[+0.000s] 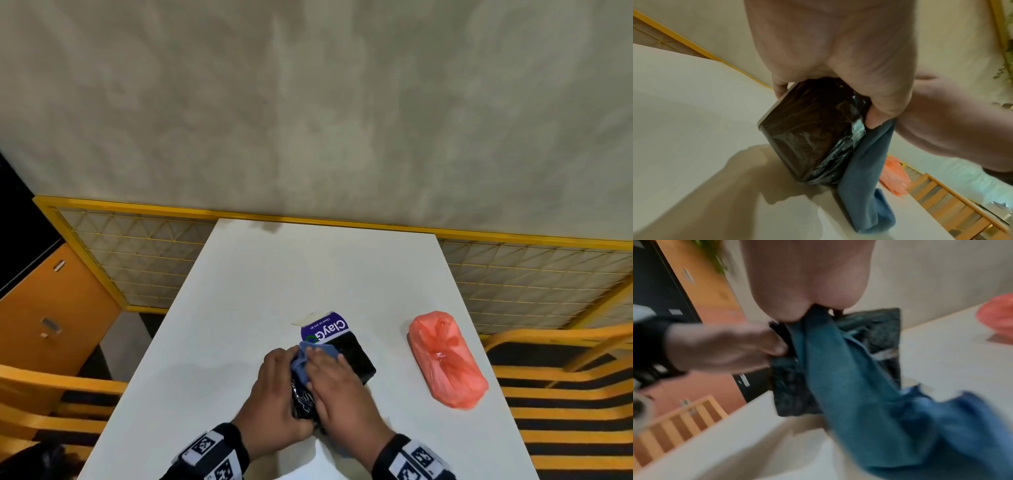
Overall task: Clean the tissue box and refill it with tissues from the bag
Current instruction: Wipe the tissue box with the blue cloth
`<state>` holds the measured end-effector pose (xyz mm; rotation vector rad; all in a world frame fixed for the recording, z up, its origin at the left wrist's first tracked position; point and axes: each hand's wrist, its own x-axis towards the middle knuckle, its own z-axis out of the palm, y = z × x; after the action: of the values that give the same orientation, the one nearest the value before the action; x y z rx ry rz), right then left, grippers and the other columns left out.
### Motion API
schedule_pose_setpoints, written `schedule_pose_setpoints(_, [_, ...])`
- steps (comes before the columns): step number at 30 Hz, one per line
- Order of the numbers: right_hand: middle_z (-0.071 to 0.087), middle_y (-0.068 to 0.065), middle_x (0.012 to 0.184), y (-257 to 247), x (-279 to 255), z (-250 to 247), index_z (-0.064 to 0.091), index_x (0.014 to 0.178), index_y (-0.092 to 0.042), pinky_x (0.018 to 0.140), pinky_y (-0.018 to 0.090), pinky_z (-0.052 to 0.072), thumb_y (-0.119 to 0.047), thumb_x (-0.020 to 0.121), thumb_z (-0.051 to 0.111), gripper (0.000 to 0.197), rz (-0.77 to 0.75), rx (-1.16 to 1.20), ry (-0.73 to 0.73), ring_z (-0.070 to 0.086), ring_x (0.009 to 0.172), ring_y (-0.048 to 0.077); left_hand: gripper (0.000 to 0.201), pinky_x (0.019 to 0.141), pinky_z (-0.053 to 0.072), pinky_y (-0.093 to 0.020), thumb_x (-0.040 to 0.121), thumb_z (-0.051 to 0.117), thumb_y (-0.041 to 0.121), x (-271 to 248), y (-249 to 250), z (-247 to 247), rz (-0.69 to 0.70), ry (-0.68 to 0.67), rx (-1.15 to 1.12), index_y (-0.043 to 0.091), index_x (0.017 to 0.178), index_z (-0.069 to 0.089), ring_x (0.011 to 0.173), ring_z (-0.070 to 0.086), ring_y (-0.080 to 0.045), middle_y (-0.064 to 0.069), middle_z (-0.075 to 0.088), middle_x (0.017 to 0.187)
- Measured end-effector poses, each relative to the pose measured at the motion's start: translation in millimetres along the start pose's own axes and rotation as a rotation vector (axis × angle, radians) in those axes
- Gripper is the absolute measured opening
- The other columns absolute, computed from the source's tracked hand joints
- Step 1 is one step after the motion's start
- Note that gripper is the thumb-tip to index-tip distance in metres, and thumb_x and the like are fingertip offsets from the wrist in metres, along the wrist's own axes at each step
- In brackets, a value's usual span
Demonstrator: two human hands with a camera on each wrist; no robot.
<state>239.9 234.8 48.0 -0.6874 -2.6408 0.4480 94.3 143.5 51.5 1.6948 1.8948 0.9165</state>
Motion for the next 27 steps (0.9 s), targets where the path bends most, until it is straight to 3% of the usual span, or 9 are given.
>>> schedule_pose_setpoints(2, [0.053, -0.001, 0.144, 18.7, -2.7, 2.7, 0.059, 0.13, -0.018, 0.113, 0.041, 0.035, -0.018, 0.087, 0.043, 0.046, 0.115, 0.0, 0.012, 0.043, 0.136, 0.013, 0.109, 0.112, 0.028, -0.016, 0.058, 0.07, 0.044, -3.8, -3.7, -0.1, -0.046, -0.006, 0.026, 0.018, 0.151, 0.018, 0.131, 0.026, -0.005, 0.009, 0.023, 0.132])
schedule_pose_setpoints(6, [0.044, 0.001, 0.15, 44.6, -1.6, -7.2, 0.051, 0.14, -0.014, 0.117, 0.026, 0.019, -0.012, 0.094, 0.04, 0.047, 0.205, 0.037, 0.06, 0.037, 0.14, 0.015, 0.11, 0.112, 0.03, -0.019, 0.06, 0.069, 0.045, -4.0, -2.5, -1.5, -0.068, -0.042, 0.018, 0.015, 0.151, 0.016, 0.13, 0.026, -0.007, 0.011, 0.018, 0.132])
schedule_pose_setpoints(9, [0.058, 0.002, 0.133, 46.3, 0.6, -17.1, 0.057, 0.13, -0.011, 0.102, 0.002, 0.023, -0.002, 0.097, 0.044, 0.037, 0.28, 0.245, 0.135, 0.047, 0.122, 0.004, 0.109, 0.109, 0.031, -0.016, 0.062, 0.073, 0.042, -3.0, -1.8, -3.7, -0.079, -0.058, 0.0, 0.018, 0.152, 0.014, 0.128, 0.028, -0.007, 0.019, 0.013, 0.126])
schedule_pose_setpoints(10, [0.06, 0.001, 0.127, 48.2, 0.8, -18.1, 0.058, 0.128, -0.011, 0.097, -0.001, 0.026, -0.003, 0.099, 0.044, 0.033, 0.333, 0.299, 0.141, 0.05, 0.116, 0.004, 0.109, 0.109, 0.03, -0.016, 0.063, 0.073, 0.042, -3.4, -2.3, -4.2, -0.077, -0.058, -0.004, 0.019, 0.152, 0.014, 0.129, 0.028, -0.007, 0.022, 0.012, 0.124])
schedule_pose_setpoints(14, [0.066, -0.006, 0.115, 57.5, 0.6, -13.6, 0.062, 0.122, -0.024, 0.094, 0.025, 0.044, -0.018, 0.104, 0.04, 0.028, 0.527, 0.457, 0.119, 0.06, 0.106, 0.009, 0.11, 0.112, 0.031, -0.017, 0.064, 0.075, 0.039, -5.6, -8.8, -5.6, -0.091, -0.078, -0.02, 0.018, 0.152, 0.013, 0.133, 0.028, -0.008, 0.02, 0.013, 0.127])
schedule_pose_setpoints(17, [0.07, -0.011, 0.102, 63.8, -0.9, -15.0, 0.062, 0.103, -0.035, 0.083, 0.022, 0.047, -0.018, 0.104, 0.042, 0.026, 0.652, 0.616, 0.147, 0.064, 0.098, 0.006, 0.112, 0.115, 0.033, -0.023, 0.064, 0.075, 0.038, -4.8, -10.1, -9.0, -0.095, -0.109, -0.026, 0.02, 0.153, 0.01, 0.137, 0.025, -0.009, 0.021, 0.012, 0.13])
schedule_pose_setpoints(20, [0.07, -0.009, 0.1, 72.8, -4.9, -21.2, 0.065, 0.102, -0.026, 0.08, 0.018, 0.046, -0.015, 0.104, 0.042, 0.025, 0.729, 0.701, 0.2, 0.065, 0.098, 0.011, 0.113, 0.115, 0.032, -0.023, 0.068, 0.076, 0.037, 1.7, -9.9, -15.0, -0.176, -0.131, -0.13, 0.025, 0.153, 0.003, 0.137, 0.026, -0.008, 0.021, 0.012, 0.134])
schedule_pose_setpoints(24, [0.069, 0.007, 0.091, 83.6, -13.9, -35.4, 0.065, 0.098, -0.014, 0.079, 0.035, 0.05, -0.014, 0.104, 0.042, 0.024, 0.85, 0.872, 0.392, 0.065, 0.087, 0.024, 0.111, 0.107, 0.044, -0.031, 0.07, 0.077, 0.034, 17.8, -15.2, -29.6, -0.423, -0.08, -0.536, 0.041, 0.149, 0.0, 0.131, 0.044, -0.015, 0.004, 0.032, 0.142])
schedule_pose_setpoints(27, [0.072, 0.011, 0.097, 82.1, -20.6, -52.1, 0.067, 0.102, -0.019, 0.085, 0.046, 0.052, -0.015, 0.104, 0.042, 0.025, 0.871, 0.94, 0.516, 0.066, 0.092, 0.03, 0.103, 0.107, 0.045, -0.037, 0.065, 0.077, 0.044, 24.1, -21.4, -35.9, -0.533, -0.063, -0.66, 0.041, 0.145, 0.012, 0.129, 0.048, -0.02, -0.001, 0.039, 0.143])
